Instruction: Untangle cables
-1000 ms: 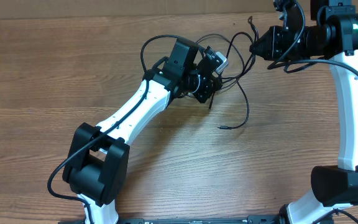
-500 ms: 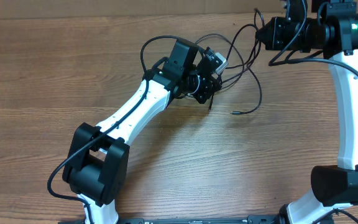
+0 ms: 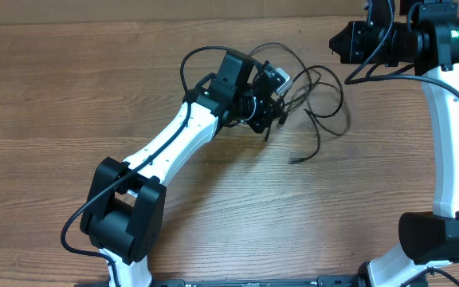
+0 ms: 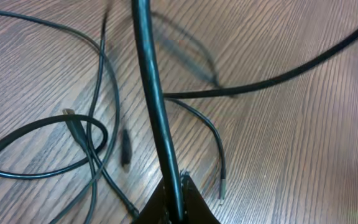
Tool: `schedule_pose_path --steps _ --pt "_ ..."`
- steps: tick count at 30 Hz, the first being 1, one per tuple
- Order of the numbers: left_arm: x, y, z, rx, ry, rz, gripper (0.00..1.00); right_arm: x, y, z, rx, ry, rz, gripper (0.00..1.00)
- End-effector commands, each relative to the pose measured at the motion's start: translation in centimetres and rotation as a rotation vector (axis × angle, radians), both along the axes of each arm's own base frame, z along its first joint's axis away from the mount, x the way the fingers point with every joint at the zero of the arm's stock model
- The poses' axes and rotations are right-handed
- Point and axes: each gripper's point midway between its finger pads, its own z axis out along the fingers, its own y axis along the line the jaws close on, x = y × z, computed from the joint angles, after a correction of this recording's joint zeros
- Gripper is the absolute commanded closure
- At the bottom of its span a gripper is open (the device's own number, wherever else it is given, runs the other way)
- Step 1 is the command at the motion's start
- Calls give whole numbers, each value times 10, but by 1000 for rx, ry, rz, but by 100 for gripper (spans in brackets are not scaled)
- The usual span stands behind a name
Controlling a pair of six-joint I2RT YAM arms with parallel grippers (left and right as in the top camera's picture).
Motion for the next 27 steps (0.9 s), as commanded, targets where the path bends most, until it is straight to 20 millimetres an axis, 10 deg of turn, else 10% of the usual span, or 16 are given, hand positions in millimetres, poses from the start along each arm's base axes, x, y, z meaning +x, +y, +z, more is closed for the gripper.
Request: schedule_pose_path --steps 1,5,8,11,15,19,27 --pt "5 -1 7 -14 -6 7 96 -1 1 0 -5 -2 4 96" --pt "6 3 15 -27 7 36 96 0 -19 -10 -104 20 -70 92" --pt "17 31 62 -47 -24 102 96 -2 -47 -20 -212 59 -178 87" --pt "27 80 119 -70 -81 203 96 -1 -63 -21 -217 70 -234 85" --pt "25 153 157 -40 -122 374 96 -14 -78 -33 -224 155 -264 60" --pt "17 172 166 -34 -117 413 96 -30 -72 -71 -247 274 -186 34" --pt "15 172 163 -27 -103 411 96 -41 -52 -195 -260 401 -97 29"
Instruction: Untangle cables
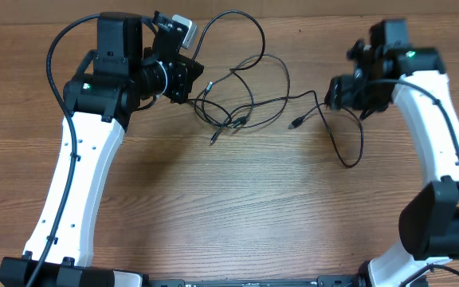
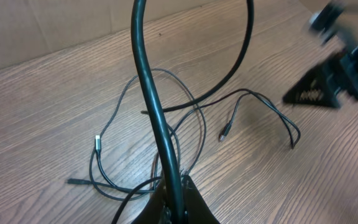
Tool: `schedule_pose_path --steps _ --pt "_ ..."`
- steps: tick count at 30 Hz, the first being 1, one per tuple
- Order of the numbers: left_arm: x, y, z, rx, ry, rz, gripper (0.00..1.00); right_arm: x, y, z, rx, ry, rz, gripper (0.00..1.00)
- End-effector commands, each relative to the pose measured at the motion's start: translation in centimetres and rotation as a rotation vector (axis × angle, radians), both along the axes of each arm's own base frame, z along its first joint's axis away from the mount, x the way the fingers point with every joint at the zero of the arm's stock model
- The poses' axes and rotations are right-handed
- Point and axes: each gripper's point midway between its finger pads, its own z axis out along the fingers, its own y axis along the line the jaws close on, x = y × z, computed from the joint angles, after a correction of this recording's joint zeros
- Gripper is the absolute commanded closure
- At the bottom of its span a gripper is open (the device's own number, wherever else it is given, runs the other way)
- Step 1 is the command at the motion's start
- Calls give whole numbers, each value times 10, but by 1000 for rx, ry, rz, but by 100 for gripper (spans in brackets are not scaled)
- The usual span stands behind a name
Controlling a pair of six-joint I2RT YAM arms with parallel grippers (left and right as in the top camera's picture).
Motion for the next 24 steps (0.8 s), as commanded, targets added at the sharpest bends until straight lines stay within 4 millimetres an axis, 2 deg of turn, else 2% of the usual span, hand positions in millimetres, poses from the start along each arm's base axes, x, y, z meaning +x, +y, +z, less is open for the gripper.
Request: schedule_pose_path --steps 1,3,6,7,8,9,11,14,16,19,22,24 --pt "3 3 3 5 -6 20 96 -13 18 -24 73 20 102 29" --pt "4 7 0 26 -3 42 96 -16 31 -29 130 18 149 32" --pt "3 8 -2 34 10 46 96 -17 32 -32 130 17 151 53" --pt "2 8 -3 34 12 46 96 -16 32 -31 130 16 150 53" --pt "2 8 -3 34 13 46 96 -16 33 -31 134 15 152 48" --pt "2 8 -3 34 13 46 96 -16 33 -31 137 14 152 29" --pt "2 9 -3 34 13 47 96 -12 34 -28 141 0 153 0" --pt "2 9 -3 35 12 45 96 0 36 -15 146 -52 160 0" --pt "2 9 -3 36 10 44 96 3 45 -4 191 -81 207 0" --pt "2 9 -3 38 8 42 96 0 52 -1 232 -82 242 0" --pt "2 9 -3 38 8 42 96 -9 74 2 282 -74 325 0" --pt "2 9 -3 38 9 42 96 -12 79 -2 252 -63 342 0"
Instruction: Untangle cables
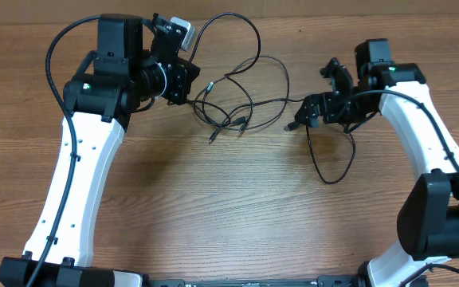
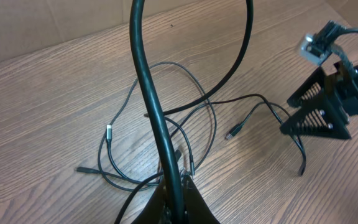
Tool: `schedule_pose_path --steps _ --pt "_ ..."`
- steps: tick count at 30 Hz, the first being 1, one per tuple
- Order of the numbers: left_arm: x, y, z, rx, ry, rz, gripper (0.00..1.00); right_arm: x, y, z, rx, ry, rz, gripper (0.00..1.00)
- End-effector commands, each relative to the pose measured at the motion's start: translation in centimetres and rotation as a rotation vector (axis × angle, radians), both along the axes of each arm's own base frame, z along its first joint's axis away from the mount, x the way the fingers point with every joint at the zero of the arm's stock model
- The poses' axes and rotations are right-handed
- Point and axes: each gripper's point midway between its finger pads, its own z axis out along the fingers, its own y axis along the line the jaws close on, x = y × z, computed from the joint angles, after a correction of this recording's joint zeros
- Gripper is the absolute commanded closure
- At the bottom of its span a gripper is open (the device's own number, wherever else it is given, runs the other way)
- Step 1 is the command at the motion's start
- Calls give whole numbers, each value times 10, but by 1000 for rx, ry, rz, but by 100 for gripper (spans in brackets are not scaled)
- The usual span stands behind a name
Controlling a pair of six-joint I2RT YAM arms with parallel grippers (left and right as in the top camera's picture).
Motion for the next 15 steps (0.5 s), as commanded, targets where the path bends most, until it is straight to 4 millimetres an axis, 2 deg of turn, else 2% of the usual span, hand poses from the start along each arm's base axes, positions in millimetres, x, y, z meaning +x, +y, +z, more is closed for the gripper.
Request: schedule_pose_path --steps 1,4,7,8,9,10,11,12,13,15 --pt "2 1 4 1 -9 7 96 1 18 9 -10 -45 73 0" --pt "-1 2 1 4 9 7 96 2 7 -4 -140 -25 -10 6" --pt "-2 2 0 5 15 7 96 -1 3 -14 -158 -6 -31 16" --pt "-2 2 -1 6 17 7 96 -3 3 -18 -160 3 -31 25" --pt "-3 2 -1 6 18 7 96 -6 3 -21 -161 11 -30 40" --pt "-3 2 -1 10 16 3 96 -8 2 -23 -162 18 -30 62" --pt "-3 2 -2 13 17 2 96 -9 2 -23 -163 23 -29 91" --pt "-3 3 -2 20 16 7 96 -9 2 -22 -163 23 -29 96" --pt "-2 5 -3 29 15 16 96 -8 2 -19 -162 20 -33 96" --pt "-1 7 -4 36 15 23 96 -1 3 1 -156 -16 -36 96"
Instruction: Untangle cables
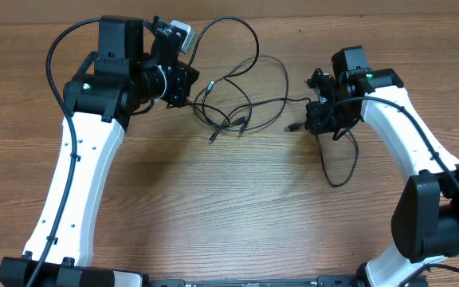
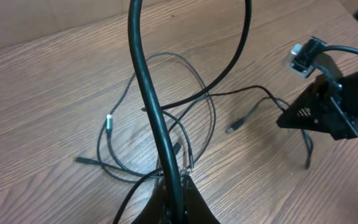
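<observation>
My left gripper (image 1: pixel 188 82) (image 2: pixel 178 182) is shut on a thick black cable (image 2: pixel 146 93) that arches up and over to the back (image 1: pixel 233 20). Below it lies a tangle of thin black cables (image 1: pixel 228 108) (image 2: pixel 160 134), one of them ending in a silver plug (image 2: pixel 109 119). My right gripper (image 1: pixel 317 119) (image 2: pixel 281 123) sits to the right of the tangle. Its fingers look shut on a thin black cable (image 1: pixel 341 171), which trails in a loop toward the front. A loose plug (image 1: pixel 292 127) (image 2: pixel 234 128) lies just left of that gripper.
The wooden table (image 1: pixel 229 223) carries only the cables. A cardboard wall (image 2: pixel 36 25) runs along the table's back edge. Both white arms reach in from the front corners.
My right arm has shifted a little left, closer to the tangle, and the trailing loop of thin cable has swung slightly right. The left gripper and its thick cable have stayed put.
At first my left gripper held the thick cable low over the tangle at mid-table, with the right arm far back right. Then the left gripper stood at the back left with the cables spread out. The right gripper has since come closer to the tangle with a thin cable.
</observation>
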Tool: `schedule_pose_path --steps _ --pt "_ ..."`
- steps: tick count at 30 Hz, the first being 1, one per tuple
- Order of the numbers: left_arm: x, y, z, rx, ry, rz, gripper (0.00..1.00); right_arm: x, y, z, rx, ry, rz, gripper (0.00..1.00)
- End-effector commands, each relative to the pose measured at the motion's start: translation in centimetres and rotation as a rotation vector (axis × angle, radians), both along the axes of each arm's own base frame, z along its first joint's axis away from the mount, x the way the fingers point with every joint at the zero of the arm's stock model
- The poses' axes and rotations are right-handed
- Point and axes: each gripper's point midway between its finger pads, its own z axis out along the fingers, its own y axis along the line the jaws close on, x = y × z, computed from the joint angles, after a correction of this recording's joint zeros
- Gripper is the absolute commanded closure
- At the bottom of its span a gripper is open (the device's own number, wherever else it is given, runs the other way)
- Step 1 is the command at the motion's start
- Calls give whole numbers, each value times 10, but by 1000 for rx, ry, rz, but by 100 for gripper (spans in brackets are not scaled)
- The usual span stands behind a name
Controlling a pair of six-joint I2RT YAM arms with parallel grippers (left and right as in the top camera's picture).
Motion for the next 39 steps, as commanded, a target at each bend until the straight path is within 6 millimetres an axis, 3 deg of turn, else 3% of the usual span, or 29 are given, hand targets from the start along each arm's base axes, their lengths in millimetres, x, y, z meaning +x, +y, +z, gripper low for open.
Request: schedule_pose_path --steps 1,4,7,8,15,17,20,23,29,34,36,38,39 --pt "3 5 2 24 -16 15 96 15 0 37 1 -84 -11 96" --pt "3 6 1 34 -12 22 96 34 -7 88 -19 -204 -70 96" --pt "3 6 0 35 -10 22 96 54 -21 186 -60 -434 -142 96" --pt "3 7 0 35 -10 22 96 56 -25 209 -72 -485 -156 96" --pt "3 6 0 35 -10 22 96 52 -48 334 -118 -802 -250 96" --pt "3 6 0 35 -10 22 96 47 -53 365 -115 -887 -271 96" --pt "3 7 0 35 -10 22 96 39 -61 396 -132 -975 -306 96" --pt "3 6 0 35 -10 22 96 33 -79 411 -201 -1019 -378 96" --pt "3 7 0 37 -10 25 96 20 -145 401 -405 -954 -579 96" --pt "3 7 0 37 -10 24 96 -11 -260 390 -439 -868 -893 96" --pt "3 7 0 37 -11 24 96 -26 -288 387 -425 -845 -987 96" --pt "3 7 0 37 -10 24 96 -58 -333 380 -433 -799 -1184 96" --pt "3 7 0 37 -10 25 96 -67 -343 378 -423 -787 -1232 96"
